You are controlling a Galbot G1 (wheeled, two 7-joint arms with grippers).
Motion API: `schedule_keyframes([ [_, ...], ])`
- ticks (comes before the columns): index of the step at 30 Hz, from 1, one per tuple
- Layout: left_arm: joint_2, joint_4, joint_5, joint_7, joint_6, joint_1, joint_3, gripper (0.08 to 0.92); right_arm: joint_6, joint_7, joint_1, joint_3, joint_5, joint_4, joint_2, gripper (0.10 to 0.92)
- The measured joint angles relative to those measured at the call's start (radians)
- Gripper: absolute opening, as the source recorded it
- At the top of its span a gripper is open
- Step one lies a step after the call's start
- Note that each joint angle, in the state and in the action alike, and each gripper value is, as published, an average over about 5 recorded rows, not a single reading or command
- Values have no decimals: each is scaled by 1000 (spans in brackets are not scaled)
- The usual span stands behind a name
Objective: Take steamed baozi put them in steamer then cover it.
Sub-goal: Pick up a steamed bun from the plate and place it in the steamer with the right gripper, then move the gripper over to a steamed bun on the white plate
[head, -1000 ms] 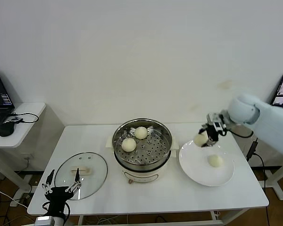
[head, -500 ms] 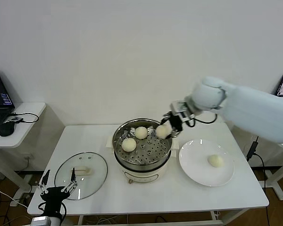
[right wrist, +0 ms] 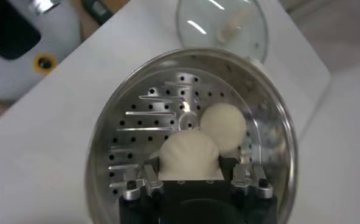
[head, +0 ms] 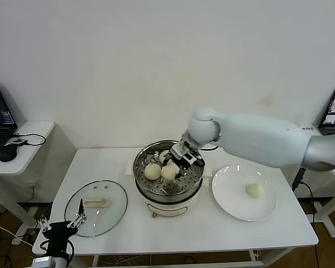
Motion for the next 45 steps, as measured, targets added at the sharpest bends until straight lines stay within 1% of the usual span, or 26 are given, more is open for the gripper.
schedule_keyframes([
  [9, 2, 15, -6, -1, 0, -6, 2, 823, 104, -22, -4, -29, -54, -34, 40, 625],
  [19, 1, 18, -6, -1, -1, -6, 5, 823, 144, -47, 4, -49, -57, -36, 54, 630],
  [22, 1, 19, -6, -1, -1, -6, 6, 823, 150, -55, 9, -51, -56, -35, 54, 665],
  [26, 1, 19, -6, -2, -2, -6, 6, 823, 153, -68, 20, -50, -52, -36, 49, 768],
  [29, 2, 18, -6, -2, -2, -6, 6, 823, 150, -77, 31, -43, -42, -34, 41, 813],
  [37, 7, 11, -6, -2, -2, -9, 2, 823, 96, -97, 66, 5, 2, -19, -9, 823],
  [45, 18, 5, -5, -2, -4, -11, 0, 823, -88, -94, 94, 57, 49, 37, -148, 823],
])
